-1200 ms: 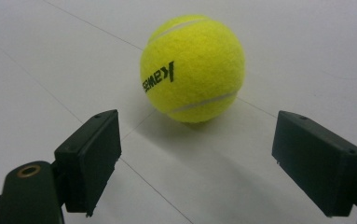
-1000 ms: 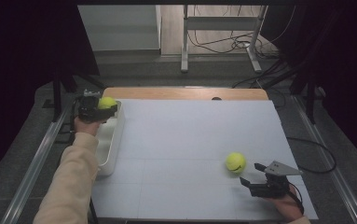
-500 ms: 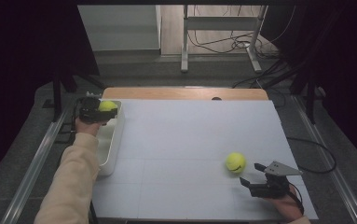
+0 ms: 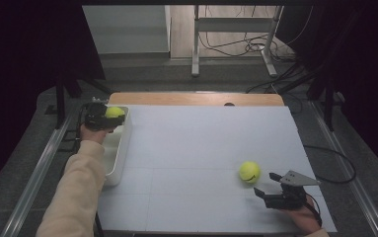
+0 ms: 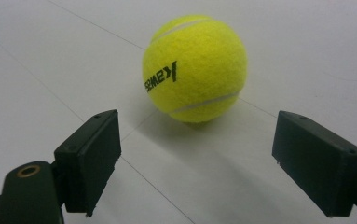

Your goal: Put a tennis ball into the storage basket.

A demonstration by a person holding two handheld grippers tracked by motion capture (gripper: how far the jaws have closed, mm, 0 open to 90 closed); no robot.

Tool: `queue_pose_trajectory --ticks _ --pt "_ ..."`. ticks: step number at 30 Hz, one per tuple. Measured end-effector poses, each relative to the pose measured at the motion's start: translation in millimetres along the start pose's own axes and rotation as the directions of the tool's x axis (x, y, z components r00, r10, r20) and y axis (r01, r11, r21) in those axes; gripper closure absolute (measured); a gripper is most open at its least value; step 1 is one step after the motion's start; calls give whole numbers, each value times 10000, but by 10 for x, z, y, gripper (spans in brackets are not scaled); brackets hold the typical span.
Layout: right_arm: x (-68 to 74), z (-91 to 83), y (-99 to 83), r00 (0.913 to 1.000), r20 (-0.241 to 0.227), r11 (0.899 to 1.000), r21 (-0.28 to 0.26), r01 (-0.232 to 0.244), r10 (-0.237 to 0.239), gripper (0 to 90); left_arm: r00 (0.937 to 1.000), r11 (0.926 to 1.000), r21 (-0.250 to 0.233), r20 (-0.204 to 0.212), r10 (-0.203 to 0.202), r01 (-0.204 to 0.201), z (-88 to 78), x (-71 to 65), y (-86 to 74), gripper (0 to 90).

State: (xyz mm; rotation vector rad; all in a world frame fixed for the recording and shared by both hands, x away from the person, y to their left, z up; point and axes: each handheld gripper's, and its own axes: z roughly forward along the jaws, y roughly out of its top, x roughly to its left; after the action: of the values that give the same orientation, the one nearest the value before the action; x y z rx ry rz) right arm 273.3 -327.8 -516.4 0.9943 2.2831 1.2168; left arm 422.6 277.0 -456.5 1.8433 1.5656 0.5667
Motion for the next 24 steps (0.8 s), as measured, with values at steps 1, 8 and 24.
queue_pose_trajectory --ticks 1,8,24 --pt "0 0 0 10000 -1 10000 -1 6 -6 159 10000 10000 -5 -38 9 -9 -2 1 0 243" --pt "1 0 0 10000 4 10000 -1 10 -10 160 10000 9994 -336 88 18 -15 -70 -68 35 119" --pt "-6 3 6 10000 22 10000 -61 -25 25 159 9898 9901 -1290 1232 709 -549 -274 -298 41 147"
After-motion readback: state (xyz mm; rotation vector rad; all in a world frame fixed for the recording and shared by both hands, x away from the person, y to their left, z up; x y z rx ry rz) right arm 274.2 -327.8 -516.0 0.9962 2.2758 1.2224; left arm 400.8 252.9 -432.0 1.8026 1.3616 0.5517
